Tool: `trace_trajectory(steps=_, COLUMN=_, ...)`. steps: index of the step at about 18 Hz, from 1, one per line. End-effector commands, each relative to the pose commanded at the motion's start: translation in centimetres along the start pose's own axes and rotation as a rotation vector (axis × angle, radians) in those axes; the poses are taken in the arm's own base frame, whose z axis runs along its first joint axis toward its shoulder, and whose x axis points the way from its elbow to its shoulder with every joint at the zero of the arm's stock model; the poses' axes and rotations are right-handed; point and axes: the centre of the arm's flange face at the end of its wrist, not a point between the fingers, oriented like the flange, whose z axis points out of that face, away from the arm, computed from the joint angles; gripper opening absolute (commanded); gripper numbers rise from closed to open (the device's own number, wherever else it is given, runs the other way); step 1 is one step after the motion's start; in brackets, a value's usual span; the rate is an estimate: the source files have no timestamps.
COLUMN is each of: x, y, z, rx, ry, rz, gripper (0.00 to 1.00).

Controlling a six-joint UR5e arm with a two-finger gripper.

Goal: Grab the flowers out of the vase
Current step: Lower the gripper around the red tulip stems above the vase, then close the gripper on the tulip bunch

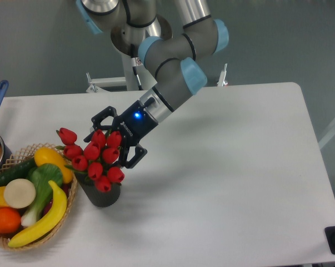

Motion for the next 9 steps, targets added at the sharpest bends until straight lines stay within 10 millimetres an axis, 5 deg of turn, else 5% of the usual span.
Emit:
trace_trajectory(steps=1, x=0.07, y=0.04, z=0.09, rx=0.0, ry=0.002, rz=-0.005, gripper=1.0)
trace_trajectory(steps=2, x=0.13, y=-0.06, z=0.03, rx=-0.003, ry=0.0, rz=-0.006, gripper=0.89)
trace_trajectory(steps=6, x=-0.02, y=0.06, z=0.01, rx=-0.005, ry=-0.001, rz=-0.012, gripper=0.31)
trace_trajectory(steps=9, x=-0.05, y=0.01, z=-0.02, rx=-0.006, ry=-0.002, rz=-0.011, gripper=0.04)
